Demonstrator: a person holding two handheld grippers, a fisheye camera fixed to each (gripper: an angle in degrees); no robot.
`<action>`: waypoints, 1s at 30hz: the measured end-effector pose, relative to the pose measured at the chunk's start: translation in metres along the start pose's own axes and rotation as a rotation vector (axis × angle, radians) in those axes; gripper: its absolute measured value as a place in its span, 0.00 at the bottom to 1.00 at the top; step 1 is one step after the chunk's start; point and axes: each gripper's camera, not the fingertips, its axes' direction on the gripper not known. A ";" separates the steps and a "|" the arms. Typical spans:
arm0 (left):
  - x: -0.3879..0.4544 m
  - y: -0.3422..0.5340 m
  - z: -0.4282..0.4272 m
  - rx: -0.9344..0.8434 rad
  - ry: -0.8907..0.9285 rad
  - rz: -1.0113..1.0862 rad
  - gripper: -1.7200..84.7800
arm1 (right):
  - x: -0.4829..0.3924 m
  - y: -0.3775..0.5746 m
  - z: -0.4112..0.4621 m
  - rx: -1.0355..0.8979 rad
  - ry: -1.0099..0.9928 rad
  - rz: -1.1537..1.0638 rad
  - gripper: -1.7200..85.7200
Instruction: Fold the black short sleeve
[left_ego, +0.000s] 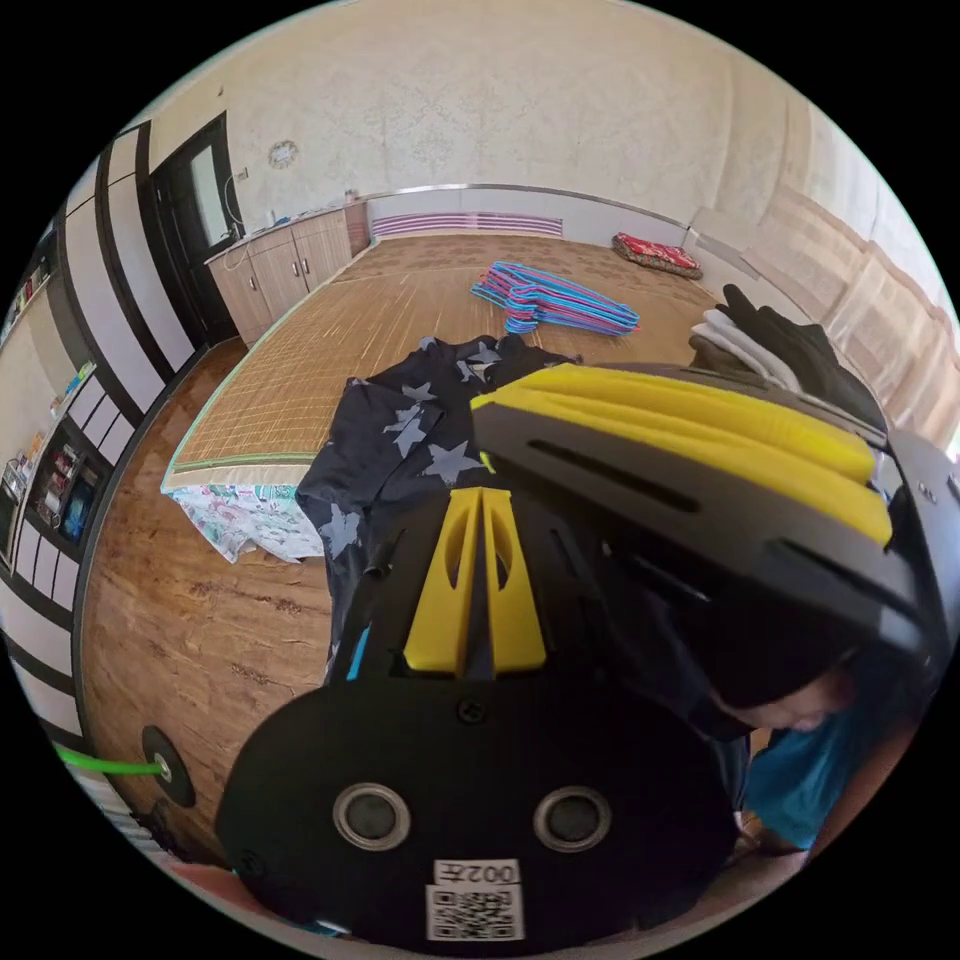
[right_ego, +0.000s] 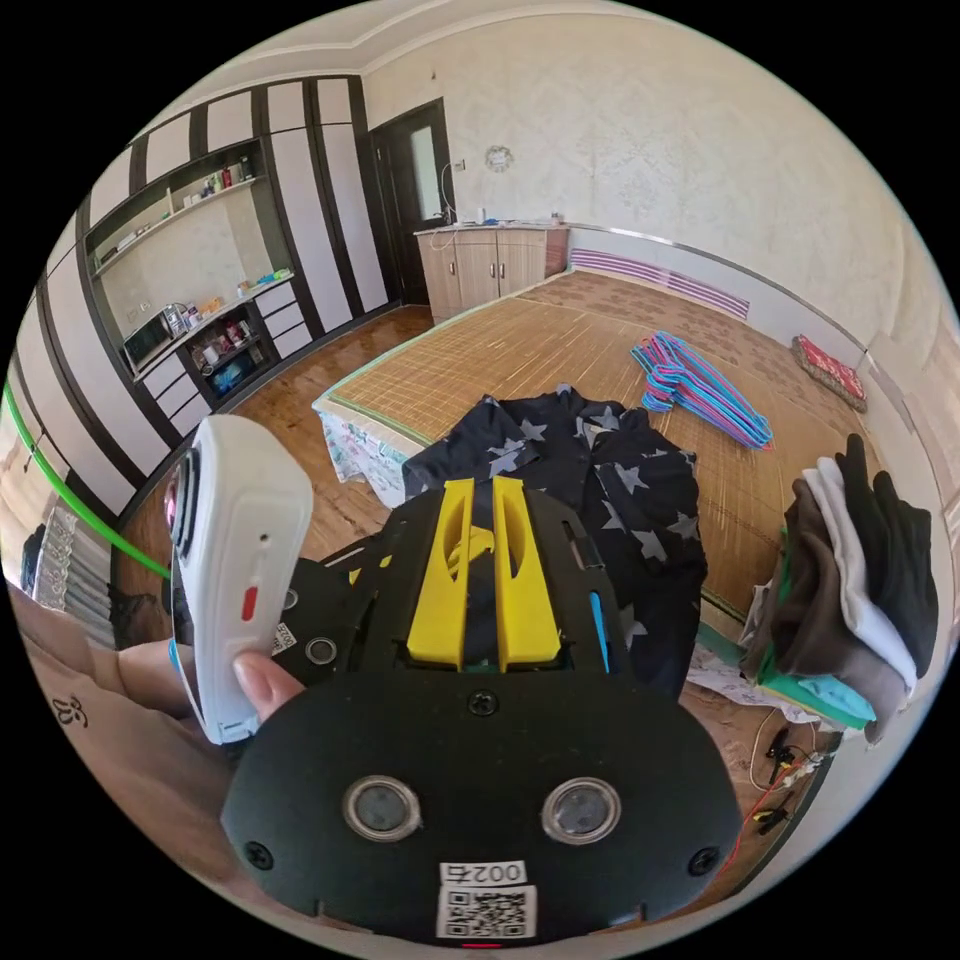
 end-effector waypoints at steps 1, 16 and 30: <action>-0.002 0.010 -0.005 0.009 0.018 0.022 0.01 | -0.009 0.003 0.001 -0.008 -0.010 -0.025 0.07; -0.034 0.103 -0.052 0.056 -0.103 0.116 0.01 | -0.097 0.022 0.018 -0.070 0.060 -0.205 0.07; -0.123 0.141 -0.081 -0.060 -0.219 -0.172 0.01 | -0.120 0.067 0.042 -0.210 -0.167 -0.413 0.02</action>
